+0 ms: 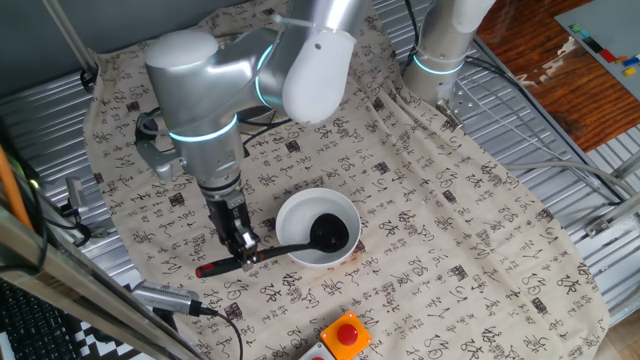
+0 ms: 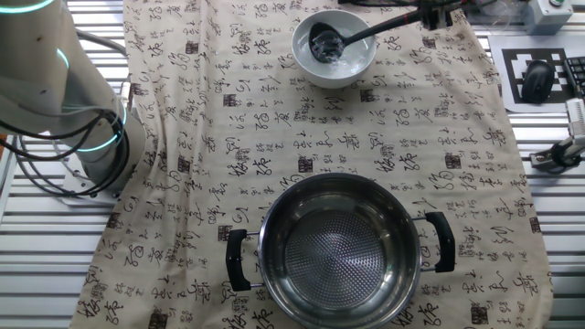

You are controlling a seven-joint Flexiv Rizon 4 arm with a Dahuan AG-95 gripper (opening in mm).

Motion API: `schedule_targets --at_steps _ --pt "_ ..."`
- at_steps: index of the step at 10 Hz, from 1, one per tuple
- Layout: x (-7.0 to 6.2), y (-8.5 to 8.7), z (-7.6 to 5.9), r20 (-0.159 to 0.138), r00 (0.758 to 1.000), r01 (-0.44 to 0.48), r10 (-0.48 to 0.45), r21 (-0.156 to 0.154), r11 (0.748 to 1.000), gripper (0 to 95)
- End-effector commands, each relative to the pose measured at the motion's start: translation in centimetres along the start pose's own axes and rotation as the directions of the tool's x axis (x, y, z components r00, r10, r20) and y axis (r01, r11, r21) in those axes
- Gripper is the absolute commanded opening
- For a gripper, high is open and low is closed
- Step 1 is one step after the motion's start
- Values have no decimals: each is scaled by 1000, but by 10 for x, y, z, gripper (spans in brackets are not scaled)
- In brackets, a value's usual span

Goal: Scoop water with a large spoon from one bowl to another

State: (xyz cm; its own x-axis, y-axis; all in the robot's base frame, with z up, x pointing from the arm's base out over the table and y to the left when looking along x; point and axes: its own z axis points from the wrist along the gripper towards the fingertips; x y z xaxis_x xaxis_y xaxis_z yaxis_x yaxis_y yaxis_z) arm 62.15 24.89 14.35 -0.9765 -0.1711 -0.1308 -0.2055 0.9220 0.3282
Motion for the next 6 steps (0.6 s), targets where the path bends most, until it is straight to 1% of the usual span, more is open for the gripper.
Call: schedule_targets --at_steps 1,3,6 --pt "-1 0 0 -61 998 0 5 87 996 0" --pt "-2 4 -3 -74 997 -15 23 110 994 0" --pt "-4 11 -10 -77 996 -26 36 118 993 0"
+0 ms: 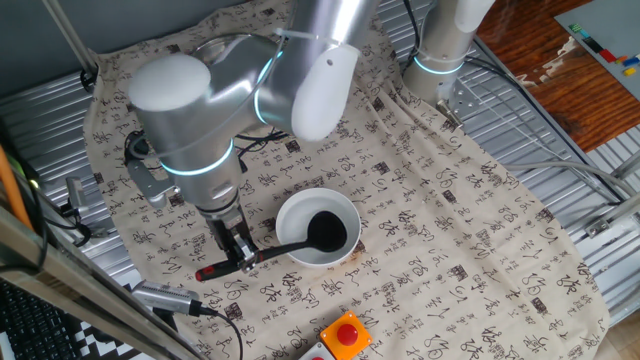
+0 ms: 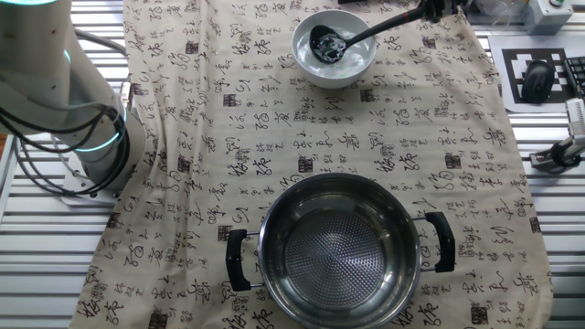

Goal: Scoop water with a large spoon from one bowl to another

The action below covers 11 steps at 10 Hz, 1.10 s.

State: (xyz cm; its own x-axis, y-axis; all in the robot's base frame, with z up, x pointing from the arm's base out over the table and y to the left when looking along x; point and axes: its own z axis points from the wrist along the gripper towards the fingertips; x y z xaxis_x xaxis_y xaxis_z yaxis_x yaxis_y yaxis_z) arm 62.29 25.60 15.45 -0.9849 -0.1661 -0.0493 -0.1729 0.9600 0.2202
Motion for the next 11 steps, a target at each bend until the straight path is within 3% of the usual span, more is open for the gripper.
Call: schedule_targets --at_steps 1,4,11 --pt "-1 2 -6 -9 1000 -4 4 4 1000 0" --pt "-1 3 -17 -28 1000 -7 7 4 1000 0" --pt "2 3 -20 -83 997 -5 6 11 1000 0"
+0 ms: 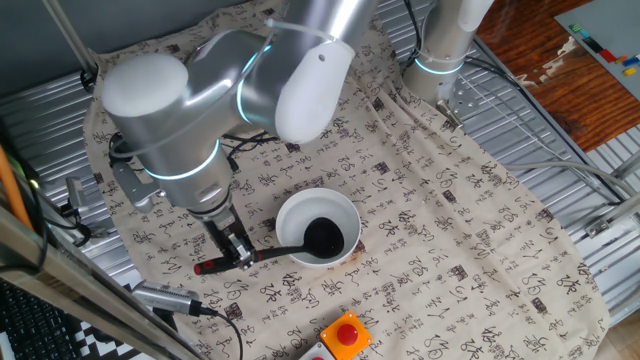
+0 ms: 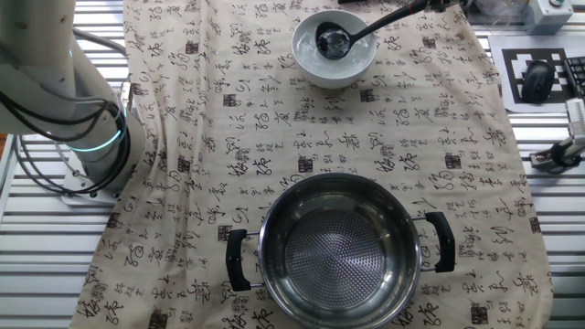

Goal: Scoop water with a large spoon from one bowl to another

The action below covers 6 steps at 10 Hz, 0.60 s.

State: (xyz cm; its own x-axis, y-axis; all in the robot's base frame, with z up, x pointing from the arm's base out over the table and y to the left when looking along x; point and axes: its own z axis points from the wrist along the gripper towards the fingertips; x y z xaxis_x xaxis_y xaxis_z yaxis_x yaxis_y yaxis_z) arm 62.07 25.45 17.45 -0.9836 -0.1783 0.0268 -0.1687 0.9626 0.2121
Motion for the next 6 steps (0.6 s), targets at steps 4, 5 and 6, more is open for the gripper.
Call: schedule_targets --at_steps 4,5,6 --pt "9 0 -8 -28 1000 4 -4 11 1000 0" --pt "13 -1 -11 -31 1000 6 -5 11 1000 0" --pt "14 -1 -12 -34 999 8 -8 11 1000 0"
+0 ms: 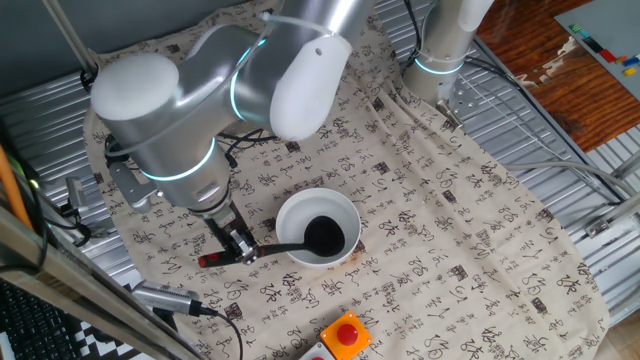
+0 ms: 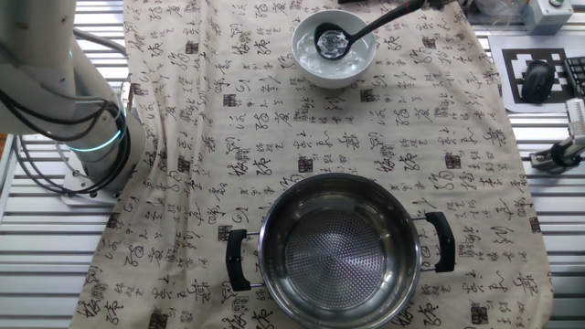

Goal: Scoop water with a large spoon from one bowl to another

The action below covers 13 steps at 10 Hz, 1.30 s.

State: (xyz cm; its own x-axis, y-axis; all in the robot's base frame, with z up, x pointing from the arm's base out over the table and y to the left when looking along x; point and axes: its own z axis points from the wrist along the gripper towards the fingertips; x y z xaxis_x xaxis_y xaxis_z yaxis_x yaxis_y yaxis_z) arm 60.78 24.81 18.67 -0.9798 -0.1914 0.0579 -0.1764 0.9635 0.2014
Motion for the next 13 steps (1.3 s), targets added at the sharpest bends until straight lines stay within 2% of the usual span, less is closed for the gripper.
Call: schedule_targets --at_steps 1,9,13 --pt "0 0 0 -7 1000 9 -9 3 1000 0" --pt "0 0 0 -18 998 63 -62 29 998 0" --pt "0 0 0 -26 998 53 -52 54 997 0"
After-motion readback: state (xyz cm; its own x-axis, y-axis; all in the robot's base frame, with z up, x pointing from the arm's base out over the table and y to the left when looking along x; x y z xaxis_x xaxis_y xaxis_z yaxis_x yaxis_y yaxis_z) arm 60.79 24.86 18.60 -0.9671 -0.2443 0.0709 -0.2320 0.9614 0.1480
